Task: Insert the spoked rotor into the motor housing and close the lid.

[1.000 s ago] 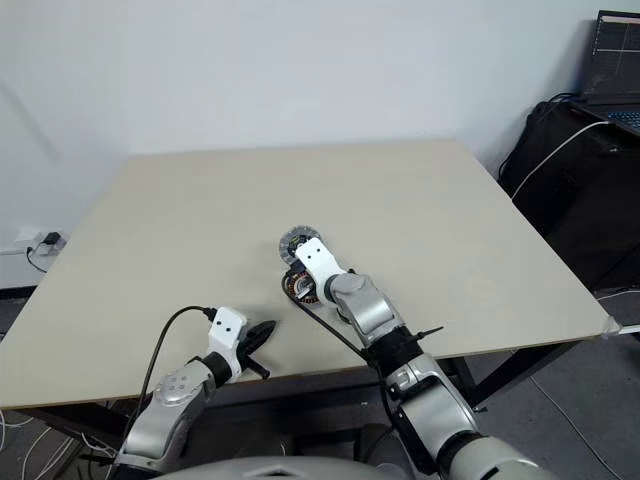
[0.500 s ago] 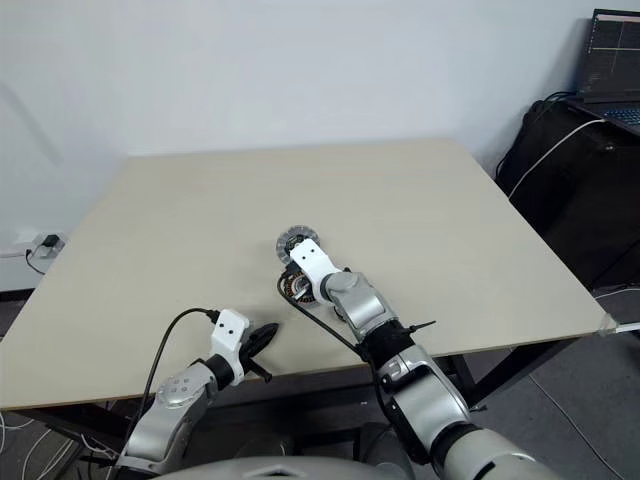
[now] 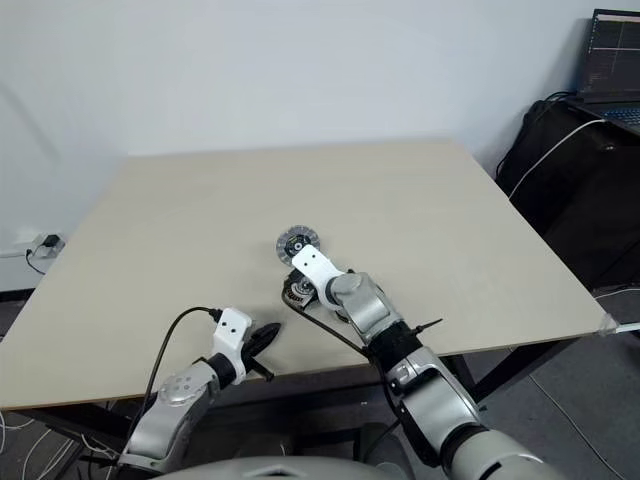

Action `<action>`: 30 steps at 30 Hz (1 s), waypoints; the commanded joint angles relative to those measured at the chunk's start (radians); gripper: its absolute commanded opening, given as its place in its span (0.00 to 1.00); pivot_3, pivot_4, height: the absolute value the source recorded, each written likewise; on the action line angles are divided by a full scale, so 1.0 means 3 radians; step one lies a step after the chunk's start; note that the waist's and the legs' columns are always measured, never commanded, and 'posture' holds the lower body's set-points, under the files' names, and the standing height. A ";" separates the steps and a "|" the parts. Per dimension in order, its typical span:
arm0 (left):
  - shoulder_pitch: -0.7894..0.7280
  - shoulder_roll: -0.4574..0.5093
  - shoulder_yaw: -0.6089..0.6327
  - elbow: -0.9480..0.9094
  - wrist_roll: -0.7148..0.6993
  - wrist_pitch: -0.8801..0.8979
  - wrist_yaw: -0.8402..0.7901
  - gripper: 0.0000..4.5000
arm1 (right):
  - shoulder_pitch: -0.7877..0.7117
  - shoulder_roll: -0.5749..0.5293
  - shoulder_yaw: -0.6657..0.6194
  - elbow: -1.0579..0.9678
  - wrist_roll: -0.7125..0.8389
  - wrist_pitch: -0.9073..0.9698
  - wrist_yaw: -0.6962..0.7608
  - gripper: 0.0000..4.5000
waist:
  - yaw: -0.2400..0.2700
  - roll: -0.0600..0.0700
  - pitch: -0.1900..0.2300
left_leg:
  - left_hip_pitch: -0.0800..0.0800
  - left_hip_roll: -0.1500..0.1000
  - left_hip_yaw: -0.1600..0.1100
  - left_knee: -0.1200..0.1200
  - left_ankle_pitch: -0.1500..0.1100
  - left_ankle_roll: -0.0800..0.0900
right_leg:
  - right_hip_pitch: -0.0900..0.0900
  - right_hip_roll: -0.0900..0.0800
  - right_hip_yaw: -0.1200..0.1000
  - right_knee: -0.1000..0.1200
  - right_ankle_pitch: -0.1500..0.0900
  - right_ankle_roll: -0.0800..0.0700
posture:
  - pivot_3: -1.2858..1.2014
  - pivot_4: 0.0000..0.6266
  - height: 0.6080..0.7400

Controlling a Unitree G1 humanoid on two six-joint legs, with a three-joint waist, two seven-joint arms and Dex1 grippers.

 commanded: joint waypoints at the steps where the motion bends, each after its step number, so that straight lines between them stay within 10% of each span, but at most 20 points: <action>1: -0.0047 -0.0012 -0.0008 -0.0093 -0.0030 -0.0007 -0.0007 0.00 | -0.0024 -0.0036 0.0012 -0.0266 -0.0058 0.0073 0.0013 0.00 | -0.0002 0.0000 0.0000 | 0.0000 0.0000 0.0000 0.0000 0.0000 0.0000 | 0.0000 0.0000 0.0000 0.0000 0.0000 0.0000 | 0.52 0.00 1.00; 30: -0.0015 -0.0035 0.0001 -0.0095 -0.0050 0.0018 0.0014 0.00 | -0.0216 0.0238 -0.0100 0.0371 -0.0039 -0.0418 -0.0176 0.00 | -0.0013 0.0004 0.0003 | 0.0000 0.0001 -0.0006 -0.0002 0.0002 -0.0003 | -0.0001 0.0001 -0.0004 0.0000 -0.0001 0.0000 | 0.52 0.00 1.00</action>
